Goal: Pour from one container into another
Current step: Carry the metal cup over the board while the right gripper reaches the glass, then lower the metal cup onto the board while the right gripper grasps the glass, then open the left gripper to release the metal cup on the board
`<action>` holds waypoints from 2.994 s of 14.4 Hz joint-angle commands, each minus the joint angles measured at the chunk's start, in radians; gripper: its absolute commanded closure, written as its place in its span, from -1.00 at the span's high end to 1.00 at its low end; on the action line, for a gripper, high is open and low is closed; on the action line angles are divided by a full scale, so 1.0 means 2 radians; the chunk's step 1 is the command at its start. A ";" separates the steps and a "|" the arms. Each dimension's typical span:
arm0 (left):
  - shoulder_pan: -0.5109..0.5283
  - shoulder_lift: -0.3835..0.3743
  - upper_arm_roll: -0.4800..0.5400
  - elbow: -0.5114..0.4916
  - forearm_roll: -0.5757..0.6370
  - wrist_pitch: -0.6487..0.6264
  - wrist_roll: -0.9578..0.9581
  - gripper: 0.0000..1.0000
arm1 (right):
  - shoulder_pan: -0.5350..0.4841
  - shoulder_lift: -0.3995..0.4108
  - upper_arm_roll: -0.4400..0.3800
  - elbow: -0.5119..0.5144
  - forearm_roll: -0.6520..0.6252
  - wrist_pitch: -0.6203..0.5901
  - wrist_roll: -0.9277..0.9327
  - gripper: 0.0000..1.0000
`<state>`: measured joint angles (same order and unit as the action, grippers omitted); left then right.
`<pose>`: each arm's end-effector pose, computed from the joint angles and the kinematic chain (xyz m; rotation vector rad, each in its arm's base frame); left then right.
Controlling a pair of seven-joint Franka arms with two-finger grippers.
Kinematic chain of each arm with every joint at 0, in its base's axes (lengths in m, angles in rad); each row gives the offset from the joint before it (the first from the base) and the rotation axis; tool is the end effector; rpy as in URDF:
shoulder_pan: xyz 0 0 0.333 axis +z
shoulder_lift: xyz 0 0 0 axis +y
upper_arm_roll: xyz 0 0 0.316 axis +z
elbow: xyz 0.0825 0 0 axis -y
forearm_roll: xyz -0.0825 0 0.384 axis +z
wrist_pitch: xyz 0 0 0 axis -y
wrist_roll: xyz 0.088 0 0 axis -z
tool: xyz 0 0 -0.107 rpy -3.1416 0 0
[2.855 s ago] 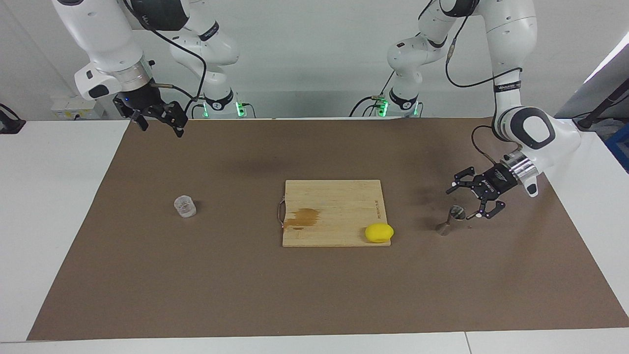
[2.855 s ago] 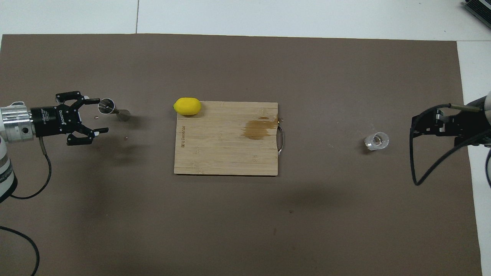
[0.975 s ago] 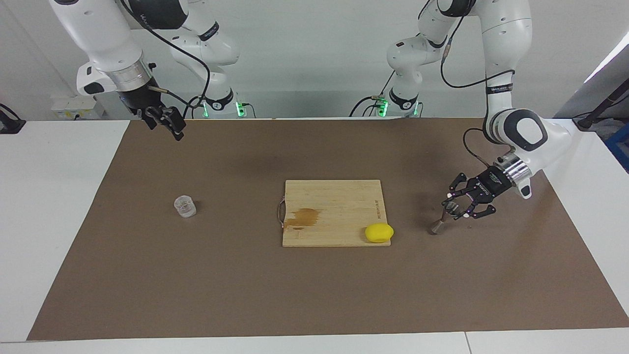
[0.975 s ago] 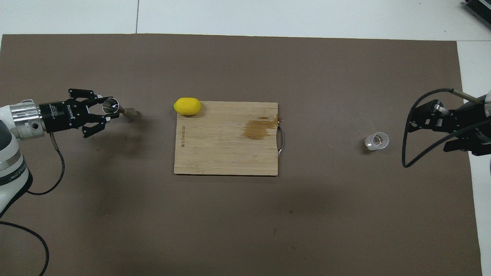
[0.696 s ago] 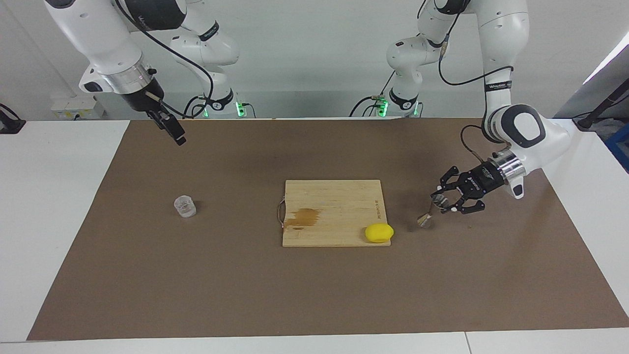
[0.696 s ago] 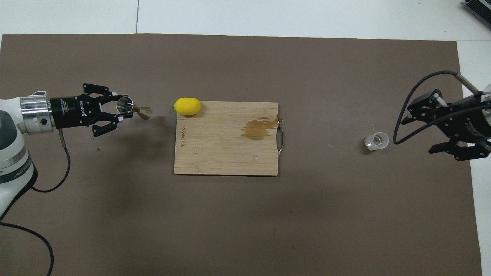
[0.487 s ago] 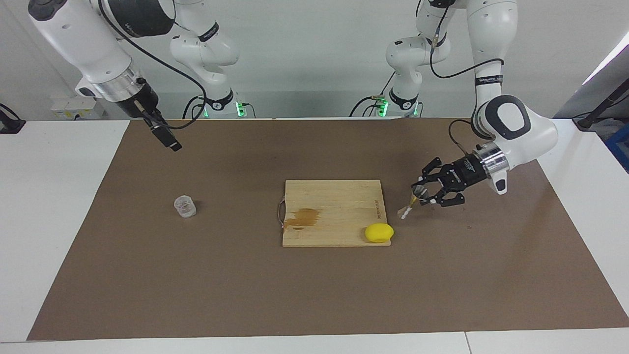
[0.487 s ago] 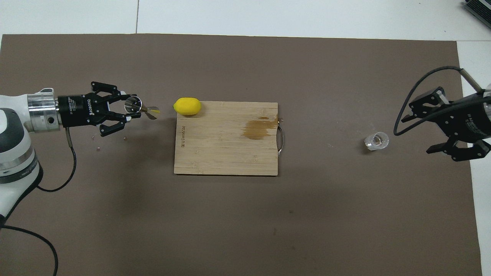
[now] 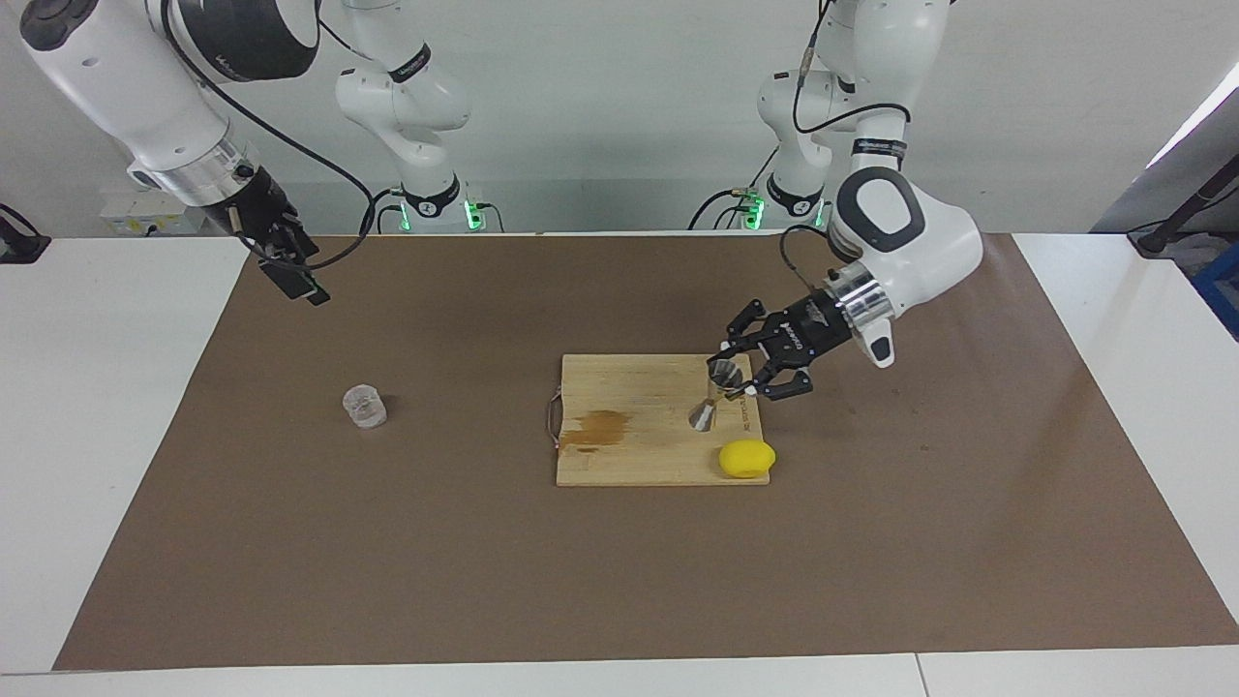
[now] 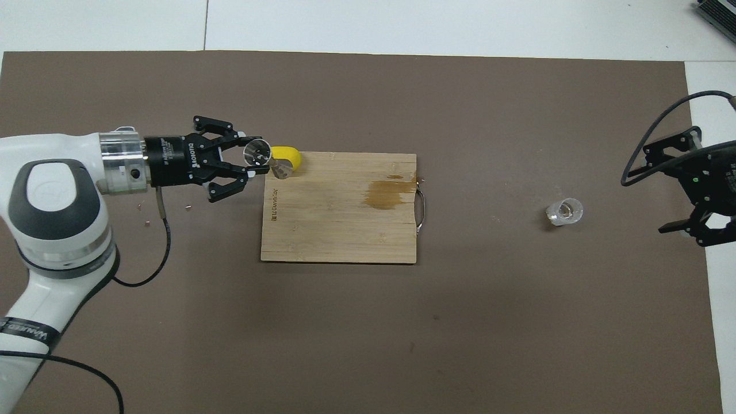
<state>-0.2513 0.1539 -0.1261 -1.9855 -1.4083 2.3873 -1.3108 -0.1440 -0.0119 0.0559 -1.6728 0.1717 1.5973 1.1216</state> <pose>0.5680 -0.2321 0.4206 1.2228 1.7880 -0.8015 0.5492 -0.0304 0.5867 -2.4732 1.7282 0.2111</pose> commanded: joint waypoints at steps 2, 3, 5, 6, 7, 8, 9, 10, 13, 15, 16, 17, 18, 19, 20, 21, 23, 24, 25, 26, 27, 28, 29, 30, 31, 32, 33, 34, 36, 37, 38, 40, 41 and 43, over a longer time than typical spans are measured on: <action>-0.109 0.013 0.009 -0.004 -0.071 0.143 -0.007 -1.00 | -0.036 -0.005 0.003 -0.049 0.008 0.038 0.004 0.90; -0.133 0.018 0.009 -0.002 -0.095 0.175 -0.007 -1.00 | -0.044 -0.005 0.003 -0.067 0.021 0.059 0.005 0.92; -0.156 0.027 0.009 -0.001 -0.126 0.211 -0.003 -1.00 | -0.056 0.000 0.003 -0.094 0.045 0.086 0.004 0.93; -0.168 0.038 0.009 0.001 -0.128 0.228 -0.003 -1.00 | -0.061 0.020 0.003 -0.094 0.052 0.088 0.000 0.95; -0.180 0.049 0.009 0.003 -0.130 0.239 -0.003 -1.00 | -0.071 0.037 0.003 -0.092 0.061 0.091 -0.016 0.95; -0.188 0.057 0.009 0.012 -0.131 0.241 -0.002 -1.00 | -0.077 0.054 0.003 -0.092 0.067 0.099 -0.045 0.95; -0.188 0.064 0.009 0.017 -0.132 0.242 -0.002 -1.00 | -0.081 0.068 0.003 -0.093 0.068 0.112 -0.070 0.95; -0.189 0.066 0.009 0.019 -0.135 0.243 -0.001 -1.00 | -0.084 0.081 0.003 -0.092 0.074 0.119 -0.096 0.95; -0.201 0.079 0.009 0.028 -0.136 0.254 0.000 -1.00 | -0.098 0.112 0.003 -0.092 0.100 0.139 -0.126 0.96; -0.200 0.080 0.009 0.030 -0.139 0.255 0.000 -1.00 | -0.104 0.132 0.003 -0.091 0.114 0.147 -0.126 0.98; -0.201 0.081 0.009 0.029 -0.138 0.255 0.001 -1.00 | -0.104 0.141 0.003 -0.089 0.114 0.149 -0.127 0.99; -0.202 0.081 0.009 0.029 -0.139 0.257 0.001 -1.00 | -0.104 0.150 0.003 -0.088 0.114 0.153 -0.127 0.99; -0.202 0.081 0.009 0.029 -0.138 0.258 0.001 -1.00 | -0.105 0.163 0.003 -0.083 0.115 0.153 -0.130 1.00; -0.202 0.081 0.009 0.029 -0.138 0.258 0.001 -1.00 | -0.105 0.178 0.003 -0.075 0.115 0.153 -0.131 1.00; -0.203 0.081 0.009 0.028 -0.137 0.258 0.001 -1.00 | -0.108 0.191 0.004 -0.066 0.117 0.149 -0.131 1.00; -0.205 0.081 0.009 0.028 -0.136 0.258 0.001 -1.00 | -0.111 0.211 0.003 -0.053 0.134 0.146 -0.137 1.00; -0.206 0.081 0.009 0.028 -0.134 0.258 0.002 -0.89 | -0.111 0.221 0.003 -0.055 0.146 0.148 -0.157 1.00; -0.206 0.081 0.009 0.028 -0.133 0.258 0.002 -0.73 | -0.111 0.221 0.003 -0.057 0.149 0.145 -0.157 1.00; -0.206 0.081 0.009 0.028 -0.133 0.258 0.006 -0.61 | -0.110 0.222 0.003 -0.062 0.157 0.145 -0.157 1.00; -0.206 0.081 0.009 0.028 -0.132 0.258 0.013 -0.47 | -0.111 0.225 0.003 -0.068 0.166 0.145 -0.158 1.00; -0.206 0.081 0.009 0.027 -0.132 0.257 0.019 -0.35 | -0.111 0.225 0.003 -0.078 0.173 0.146 -0.160 1.00; -0.206 0.081 0.009 0.027 -0.132 0.257 0.020 -0.31 | -0.111 0.224 0.003 -0.085 0.181 0.148 -0.160 1.00; -0.206 0.081 0.009 0.027 -0.132 0.257 0.020 -0.29 | -0.110 0.223 0.003 -0.089 0.183 0.148 -0.160 1.00; -0.206 0.081 0.009 0.027 -0.132 0.257 0.020 -0.26 | -0.109 0.223 0.003 -0.089 0.183 0.149 -0.160 1.00; -0.206 0.081 0.009 0.027 -0.132 0.257 0.020 -0.11 | -0.107 0.223 0.003 -0.092 0.184 0.151 -0.161 1.00; -0.206 0.081 0.009 0.026 -0.132 0.257 0.020 -0.08 | -0.105 0.223 0.003 -0.092 0.186 0.153 -0.161 1.00; -0.206 0.081 0.009 0.026 -0.132 0.257 0.020 -0.07 | -0.104 0.223 0.003 -0.092 0.187 0.153 -0.161 1.00; -0.206 0.081 0.009 0.026 -0.132 0.257 0.020 -0.06 | -0.104 0.223 0.003 -0.092 0.187 0.153 -0.161 1.00; -0.206 0.080 0.009 0.026 -0.132 0.257 0.020 0.98 | -0.104 0.223 0.003 -0.092 0.187 0.153 -0.161 1.00; -0.206 0.081 0.009 0.026 -0.132 0.257 0.020 1.00 | -0.104 0.223 0.003 -0.092 0.187 0.153 -0.162 1.00; -0.206 0.080 0.009 0.026 -0.132 0.257 0.020 1.00 | -0.104 0.223 0.003 -0.092 0.187 0.153 -0.163 1.00; -0.206 0.080 0.009 0.026 -0.132 0.255 0.020 1.00 | -0.103 0.223 0.003 -0.092 0.187 0.153 -0.165 1.00; -0.206 0.080 0.009 0.026 -0.132 0.254 0.019 1.00 | -0.103 0.222 0.003 -0.092 0.187 0.153 -0.165 1.00; -0.209 0.073 0.009 0.024 -0.132 0.251 0.016 1.00 | -0.103 0.222 0.003 -0.092 0.187 0.153 -0.165 1.00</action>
<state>-0.6414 0.3052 -0.1231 -1.9465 -1.6560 2.8778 -1.2855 -0.3455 0.4412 0.0590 -1.8422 0.5140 1.8938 0.8238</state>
